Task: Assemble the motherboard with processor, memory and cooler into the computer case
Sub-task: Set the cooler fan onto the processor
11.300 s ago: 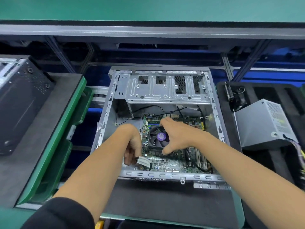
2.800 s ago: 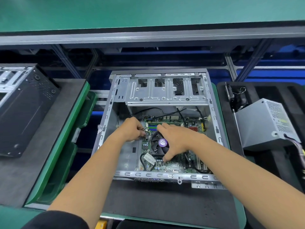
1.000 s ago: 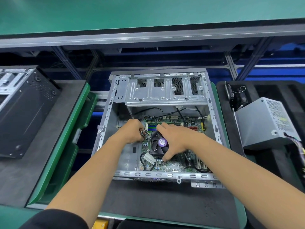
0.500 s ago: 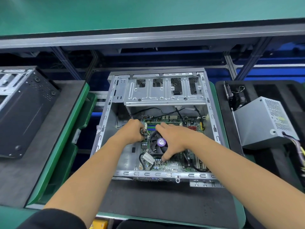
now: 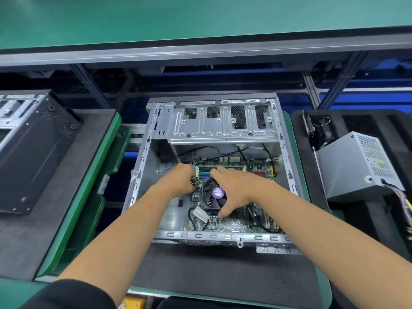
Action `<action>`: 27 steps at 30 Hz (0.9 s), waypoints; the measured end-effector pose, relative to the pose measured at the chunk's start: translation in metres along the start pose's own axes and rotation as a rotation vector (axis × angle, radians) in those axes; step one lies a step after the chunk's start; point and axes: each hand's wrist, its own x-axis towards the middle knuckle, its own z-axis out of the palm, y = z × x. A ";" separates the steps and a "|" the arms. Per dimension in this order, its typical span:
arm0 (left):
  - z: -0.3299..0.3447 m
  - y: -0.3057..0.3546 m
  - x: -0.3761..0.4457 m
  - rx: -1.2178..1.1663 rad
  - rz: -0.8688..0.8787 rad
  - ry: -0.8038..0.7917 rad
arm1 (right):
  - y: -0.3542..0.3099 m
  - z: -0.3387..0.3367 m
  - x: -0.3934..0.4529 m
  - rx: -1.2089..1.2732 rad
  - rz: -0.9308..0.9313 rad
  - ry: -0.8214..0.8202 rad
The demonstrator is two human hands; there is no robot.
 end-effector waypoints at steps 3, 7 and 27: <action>-0.001 0.002 0.000 0.008 0.008 -0.007 | -0.001 -0.001 -0.001 0.005 0.002 0.000; -0.001 0.003 -0.001 0.018 0.007 -0.024 | -0.002 -0.001 -0.002 0.009 -0.004 0.009; 0.002 0.002 0.001 0.210 0.063 -0.045 | 0.000 0.001 -0.002 0.017 -0.008 0.012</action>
